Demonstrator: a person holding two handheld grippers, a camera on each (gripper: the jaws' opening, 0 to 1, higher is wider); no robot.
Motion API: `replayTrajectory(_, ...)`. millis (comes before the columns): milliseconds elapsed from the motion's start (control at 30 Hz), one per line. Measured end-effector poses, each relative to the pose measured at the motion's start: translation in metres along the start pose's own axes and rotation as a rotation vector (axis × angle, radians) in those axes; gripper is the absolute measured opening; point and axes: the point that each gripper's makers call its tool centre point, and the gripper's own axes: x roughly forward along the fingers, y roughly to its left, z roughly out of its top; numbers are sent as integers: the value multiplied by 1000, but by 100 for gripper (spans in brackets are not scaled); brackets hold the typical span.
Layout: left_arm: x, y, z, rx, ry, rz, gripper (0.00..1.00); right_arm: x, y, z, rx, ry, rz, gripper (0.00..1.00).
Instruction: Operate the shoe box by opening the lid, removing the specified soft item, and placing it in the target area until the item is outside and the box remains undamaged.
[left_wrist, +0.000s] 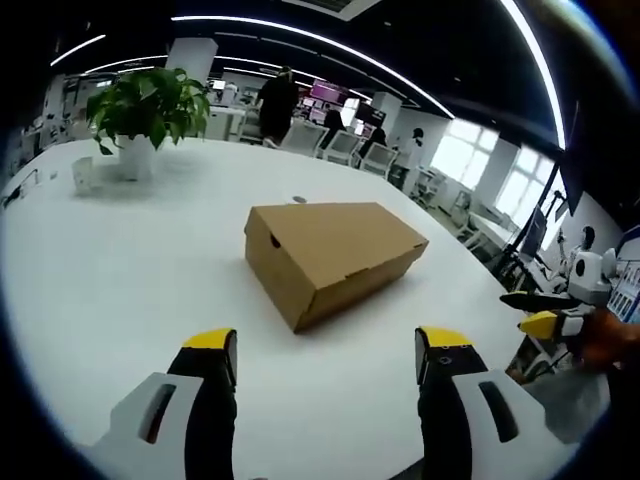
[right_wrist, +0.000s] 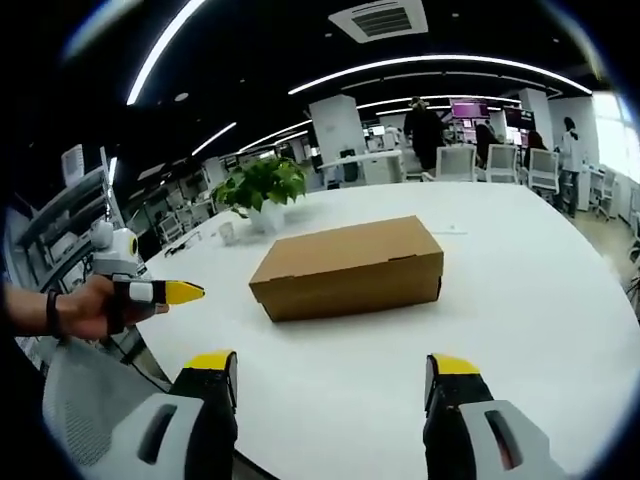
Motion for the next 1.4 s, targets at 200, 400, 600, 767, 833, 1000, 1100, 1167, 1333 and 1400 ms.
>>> replayTrajectory(200,16,4,8,-11,-6,-12,73,25,-17,14,-3,-2,-1,74)
replayTrajectory(400,33,8,16,-27,-11,-28,71,48,-33,24,-33,5,3,72)
replayTrajectory(600,53,9,25,-48,-20,-43,69,71,-51,34,-61,19,10,70)
replayTrajectory(767,66,6,33,-64,-32,-53,68,90,-73,56,-42,-11,-9,67)
replayTrajectory(833,73,3,35,-69,-34,-60,68,98,-81,63,-39,-15,-15,67)
replayTrajectory(1000,87,-1,38,-84,-33,-68,67,117,-98,77,-25,-19,-25,65)
replayTrajectory(1100,92,-1,38,-97,-32,-66,65,126,-104,81,-16,-14,-26,64)
replayTrajectory(1167,96,0,38,-109,-32,-59,65,136,-109,83,-3,-6,-26,64)
replayTrajectory(1333,107,2,33,-97,0,-40,63,150,-112,81,16,20,-24,62)
replayTrajectory(1400,108,5,31,-91,9,-28,62,154,-111,79,21,33,-23,60)
